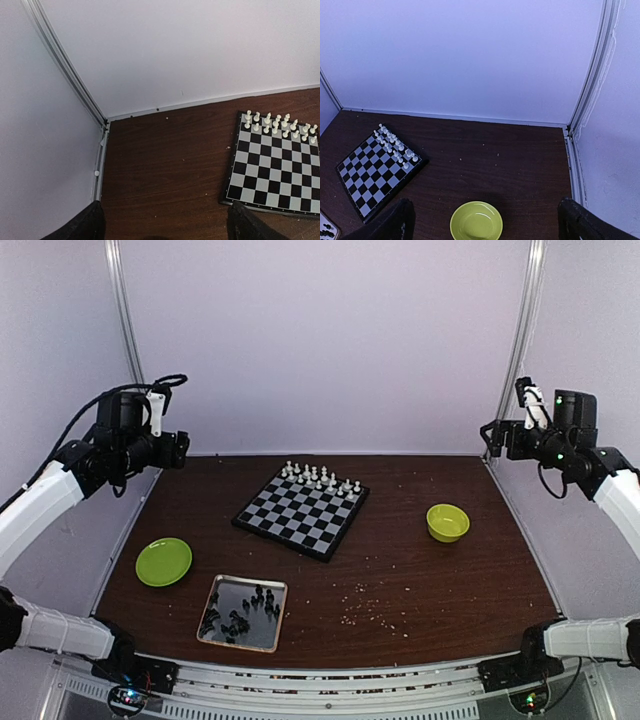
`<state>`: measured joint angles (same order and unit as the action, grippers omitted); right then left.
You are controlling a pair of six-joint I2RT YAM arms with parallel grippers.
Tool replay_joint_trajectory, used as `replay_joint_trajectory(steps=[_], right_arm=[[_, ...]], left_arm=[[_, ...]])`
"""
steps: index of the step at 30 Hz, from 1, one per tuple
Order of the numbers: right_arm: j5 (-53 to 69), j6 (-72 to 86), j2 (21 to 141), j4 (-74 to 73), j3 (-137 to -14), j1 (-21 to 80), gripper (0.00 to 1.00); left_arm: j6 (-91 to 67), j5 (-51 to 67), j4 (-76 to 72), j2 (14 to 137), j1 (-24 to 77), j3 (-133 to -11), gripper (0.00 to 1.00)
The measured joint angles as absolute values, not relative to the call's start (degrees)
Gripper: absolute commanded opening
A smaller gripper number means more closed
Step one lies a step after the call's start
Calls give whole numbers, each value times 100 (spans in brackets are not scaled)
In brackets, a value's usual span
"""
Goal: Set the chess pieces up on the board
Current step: Move the chessboard to the center of the board.
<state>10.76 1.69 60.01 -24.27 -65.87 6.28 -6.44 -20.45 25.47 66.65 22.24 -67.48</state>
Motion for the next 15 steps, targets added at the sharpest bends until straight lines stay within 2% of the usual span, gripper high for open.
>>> replay_joint_trajectory(steps=[5, 11, 15], right_arm=[[1293, 106, 6252, -2379, -6320, 598, 96], [1702, -78, 6831, -2320, -6163, 799, 84], [1885, -183, 7483, -2294, -6178, 1205, 74]], left_arm=[[-816, -1653, 2488, 6930, 1747, -6504, 70], [-1199, -998, 2443, 7762, 1269, -6606, 52], [-1566, -445, 2451, 8680, 1046, -6987, 32]])
